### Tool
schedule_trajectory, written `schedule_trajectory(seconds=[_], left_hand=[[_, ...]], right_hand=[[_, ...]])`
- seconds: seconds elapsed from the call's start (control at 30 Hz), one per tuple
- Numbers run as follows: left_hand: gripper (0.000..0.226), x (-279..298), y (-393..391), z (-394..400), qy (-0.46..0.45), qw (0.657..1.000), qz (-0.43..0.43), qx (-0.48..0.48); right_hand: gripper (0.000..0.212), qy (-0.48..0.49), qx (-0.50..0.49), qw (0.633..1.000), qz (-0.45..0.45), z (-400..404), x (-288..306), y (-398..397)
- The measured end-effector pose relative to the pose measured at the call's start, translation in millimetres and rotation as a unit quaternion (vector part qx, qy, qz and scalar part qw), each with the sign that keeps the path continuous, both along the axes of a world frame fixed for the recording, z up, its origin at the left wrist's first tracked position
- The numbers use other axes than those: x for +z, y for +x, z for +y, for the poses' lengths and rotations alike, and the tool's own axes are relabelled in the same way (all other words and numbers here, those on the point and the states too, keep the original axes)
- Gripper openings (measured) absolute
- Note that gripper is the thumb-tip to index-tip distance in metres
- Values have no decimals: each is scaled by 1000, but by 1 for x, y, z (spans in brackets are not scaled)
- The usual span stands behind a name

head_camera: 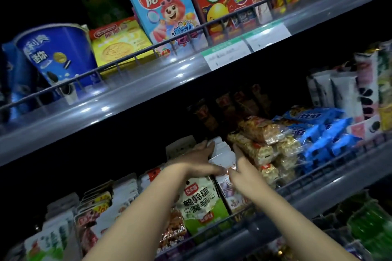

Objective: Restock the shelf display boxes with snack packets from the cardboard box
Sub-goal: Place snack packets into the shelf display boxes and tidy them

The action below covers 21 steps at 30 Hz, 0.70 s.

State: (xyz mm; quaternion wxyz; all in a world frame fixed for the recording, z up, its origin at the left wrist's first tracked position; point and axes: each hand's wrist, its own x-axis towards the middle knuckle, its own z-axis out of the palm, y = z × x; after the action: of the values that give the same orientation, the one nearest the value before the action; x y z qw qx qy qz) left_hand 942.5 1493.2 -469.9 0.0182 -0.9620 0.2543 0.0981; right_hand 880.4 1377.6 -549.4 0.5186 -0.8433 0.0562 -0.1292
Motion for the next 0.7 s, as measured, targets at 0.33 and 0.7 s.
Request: schedule_trajectory(seconds=[0.33, 0.7], left_hand=[[85, -7, 7, 11, -22, 999, 10, -21], [80, 16, -45, 68, -89, 996, 7, -17]], right_hand=[[34, 6, 25, 1000, -10, -7, -2, 5], [34, -174, -6, 976, -128, 0, 25, -16]])
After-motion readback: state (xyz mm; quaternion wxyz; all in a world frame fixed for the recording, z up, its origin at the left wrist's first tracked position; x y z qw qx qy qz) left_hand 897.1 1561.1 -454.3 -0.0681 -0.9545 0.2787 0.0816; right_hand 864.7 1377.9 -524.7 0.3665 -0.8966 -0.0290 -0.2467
